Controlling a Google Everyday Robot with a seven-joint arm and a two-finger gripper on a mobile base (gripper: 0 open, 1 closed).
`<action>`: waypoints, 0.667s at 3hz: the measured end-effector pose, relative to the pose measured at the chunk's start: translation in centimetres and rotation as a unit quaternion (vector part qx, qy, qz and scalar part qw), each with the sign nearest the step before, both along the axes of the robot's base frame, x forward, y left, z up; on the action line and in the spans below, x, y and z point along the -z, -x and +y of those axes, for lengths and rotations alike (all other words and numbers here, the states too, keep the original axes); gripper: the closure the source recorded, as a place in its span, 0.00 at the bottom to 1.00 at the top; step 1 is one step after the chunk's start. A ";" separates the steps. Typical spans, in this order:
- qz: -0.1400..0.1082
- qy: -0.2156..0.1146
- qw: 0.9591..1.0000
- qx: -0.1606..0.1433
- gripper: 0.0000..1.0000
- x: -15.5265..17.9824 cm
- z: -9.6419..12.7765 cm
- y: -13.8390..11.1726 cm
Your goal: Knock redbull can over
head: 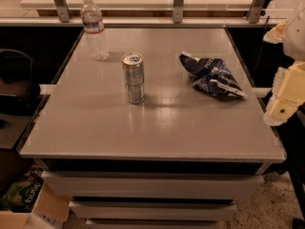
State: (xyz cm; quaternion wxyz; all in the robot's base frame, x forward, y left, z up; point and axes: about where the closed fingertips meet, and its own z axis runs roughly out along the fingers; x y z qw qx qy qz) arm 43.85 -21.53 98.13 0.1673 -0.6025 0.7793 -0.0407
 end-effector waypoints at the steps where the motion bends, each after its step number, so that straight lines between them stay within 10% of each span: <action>1: 0.000 0.000 1.000 0.000 0.00 0.0 0.0 0.0; 2: -0.001 -0.038 0.999 -0.012 0.00 0.7 1.7 -0.8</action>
Offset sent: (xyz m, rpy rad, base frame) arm 0.0243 0.0463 -0.0236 0.2207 0.0116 0.0723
